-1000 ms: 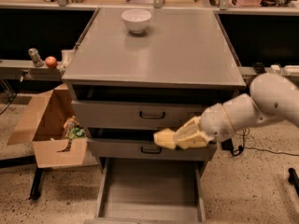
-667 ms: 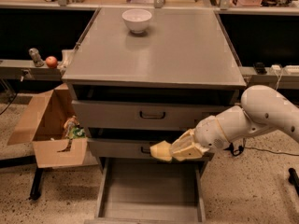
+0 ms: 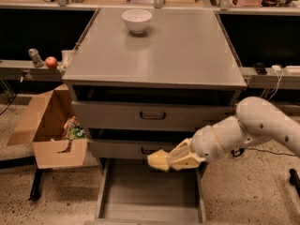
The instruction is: Place sponge into bottom drawer
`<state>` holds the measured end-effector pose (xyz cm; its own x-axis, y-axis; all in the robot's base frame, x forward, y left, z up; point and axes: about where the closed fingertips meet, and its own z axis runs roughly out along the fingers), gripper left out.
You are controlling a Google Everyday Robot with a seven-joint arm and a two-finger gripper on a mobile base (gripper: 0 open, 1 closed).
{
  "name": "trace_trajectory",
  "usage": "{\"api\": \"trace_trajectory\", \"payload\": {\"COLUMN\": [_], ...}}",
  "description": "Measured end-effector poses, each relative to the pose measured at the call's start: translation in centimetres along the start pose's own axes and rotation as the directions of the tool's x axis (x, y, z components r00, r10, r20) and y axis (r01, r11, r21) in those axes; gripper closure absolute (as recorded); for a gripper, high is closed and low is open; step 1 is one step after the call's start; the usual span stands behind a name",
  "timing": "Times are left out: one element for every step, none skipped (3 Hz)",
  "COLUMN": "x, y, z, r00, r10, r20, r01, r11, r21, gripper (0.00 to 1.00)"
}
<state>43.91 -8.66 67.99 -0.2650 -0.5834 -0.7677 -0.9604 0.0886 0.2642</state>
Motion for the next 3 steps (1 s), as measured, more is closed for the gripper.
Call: {"api": "trace_trajectory", "payload": {"x": [4.9, 8.0, 10.1], "y": [1.7, 2.0, 2.0], "z": [8.9, 15.3, 20.4], "r00": [0.999, 0.998, 0.999], "r10": [0.016, 0.039, 0.043], "r20": [0.04, 0.056, -0.001], "r01": [-0.014, -0.035, -0.043], "r11": [0.9986, 0.9964, 0.9881], "r21": [-0.05, -0.078, -0.148], "gripper": [1.0, 1.0, 1.0]}}
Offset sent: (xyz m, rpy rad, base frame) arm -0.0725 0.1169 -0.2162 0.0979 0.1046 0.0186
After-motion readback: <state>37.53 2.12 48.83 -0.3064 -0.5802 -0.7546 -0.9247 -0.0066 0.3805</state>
